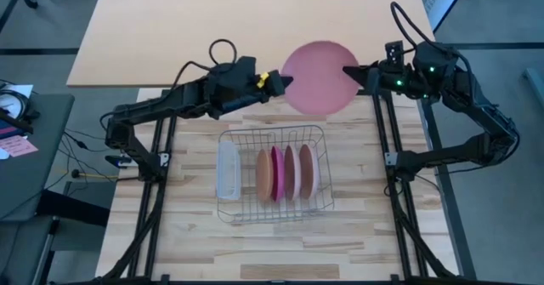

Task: Sort dishes
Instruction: Put the light pink plate in the dish rack

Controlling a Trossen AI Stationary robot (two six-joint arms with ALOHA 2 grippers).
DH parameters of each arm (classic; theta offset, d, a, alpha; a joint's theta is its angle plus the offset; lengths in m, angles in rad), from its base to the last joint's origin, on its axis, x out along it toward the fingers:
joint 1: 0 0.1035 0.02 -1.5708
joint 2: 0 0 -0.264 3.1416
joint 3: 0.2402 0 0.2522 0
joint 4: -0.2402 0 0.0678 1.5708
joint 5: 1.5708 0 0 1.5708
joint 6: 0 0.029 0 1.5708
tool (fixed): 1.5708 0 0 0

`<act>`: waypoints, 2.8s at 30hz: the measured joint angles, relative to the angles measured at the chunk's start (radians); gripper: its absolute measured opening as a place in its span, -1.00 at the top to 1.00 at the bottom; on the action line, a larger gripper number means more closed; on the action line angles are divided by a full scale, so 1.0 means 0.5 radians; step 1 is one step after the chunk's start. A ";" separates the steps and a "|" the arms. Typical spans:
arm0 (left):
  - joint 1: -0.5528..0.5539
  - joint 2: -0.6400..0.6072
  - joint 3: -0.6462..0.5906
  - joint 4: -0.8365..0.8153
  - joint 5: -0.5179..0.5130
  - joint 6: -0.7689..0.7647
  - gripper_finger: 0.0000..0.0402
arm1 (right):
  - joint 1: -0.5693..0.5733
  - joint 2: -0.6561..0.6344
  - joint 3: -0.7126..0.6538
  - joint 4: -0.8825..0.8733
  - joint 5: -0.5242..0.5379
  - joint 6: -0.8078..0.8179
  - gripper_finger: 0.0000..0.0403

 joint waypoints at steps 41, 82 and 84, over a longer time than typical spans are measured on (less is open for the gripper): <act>0.263 -0.573 0.000 -0.616 -0.237 0.430 0.26 | 0.112 0.148 0.708 -0.232 -0.038 0.306 0.93; 0.552 -0.292 -0.001 -0.371 1.541 0.473 0.26 | 0.325 0.816 1.355 -1.649 0.220 -0.116 0.93; 0.531 -0.255 -0.001 -0.325 1.514 0.433 0.26 | 0.308 0.816 1.355 -1.648 0.276 -0.261 0.93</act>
